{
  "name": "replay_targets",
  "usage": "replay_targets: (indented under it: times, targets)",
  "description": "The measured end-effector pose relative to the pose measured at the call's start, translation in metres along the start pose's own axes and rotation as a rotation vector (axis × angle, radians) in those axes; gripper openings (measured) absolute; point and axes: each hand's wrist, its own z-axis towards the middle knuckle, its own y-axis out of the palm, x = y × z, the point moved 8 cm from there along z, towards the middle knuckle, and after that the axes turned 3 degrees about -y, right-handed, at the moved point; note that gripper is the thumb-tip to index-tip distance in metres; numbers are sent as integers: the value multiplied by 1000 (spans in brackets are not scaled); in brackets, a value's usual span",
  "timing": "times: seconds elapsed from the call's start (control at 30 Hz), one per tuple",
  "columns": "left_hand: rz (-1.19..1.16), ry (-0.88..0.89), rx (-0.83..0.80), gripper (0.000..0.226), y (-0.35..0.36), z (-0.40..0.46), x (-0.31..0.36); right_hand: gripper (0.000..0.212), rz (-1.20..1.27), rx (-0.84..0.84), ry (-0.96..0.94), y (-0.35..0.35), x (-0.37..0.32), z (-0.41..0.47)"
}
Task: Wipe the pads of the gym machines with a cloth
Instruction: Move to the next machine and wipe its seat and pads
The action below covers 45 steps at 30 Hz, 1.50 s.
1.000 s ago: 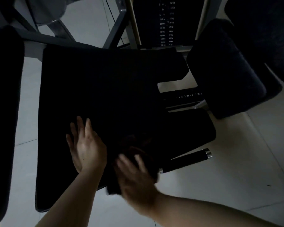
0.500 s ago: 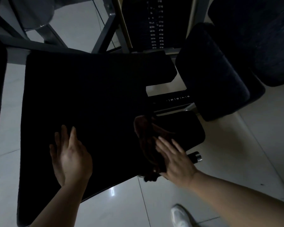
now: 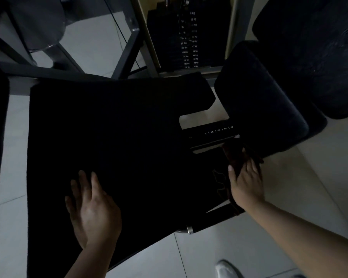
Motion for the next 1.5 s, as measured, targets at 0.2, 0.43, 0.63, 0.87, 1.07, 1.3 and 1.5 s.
replay_targets:
  times: [0.2,0.43,0.63,0.87,1.07,1.3,1.5]
  targets:
    - [95,87,-35,57,1,17,18,80,-53,32,49,11,-69,-37]
    - [155,-8,-168,67,21,66,87,69,35,-32,-238,25,-151,-70]
    - [185,24,-148,69,26,68,87,70,-66,3,-87,10,-50,-14]
    - [149,7,-142,69,27,68,88,71,-47,-34,3,12,-78,-6]
    - [141,25,-96,64,29,68,90,78,42,-90,7,22,-157,4]
    - [180,27,-58,67,30,71,91,65,353,-91,132,19,-186,106]
    - [173,20,-112,69,29,71,94,67,220,-219,-75,15,-169,65]
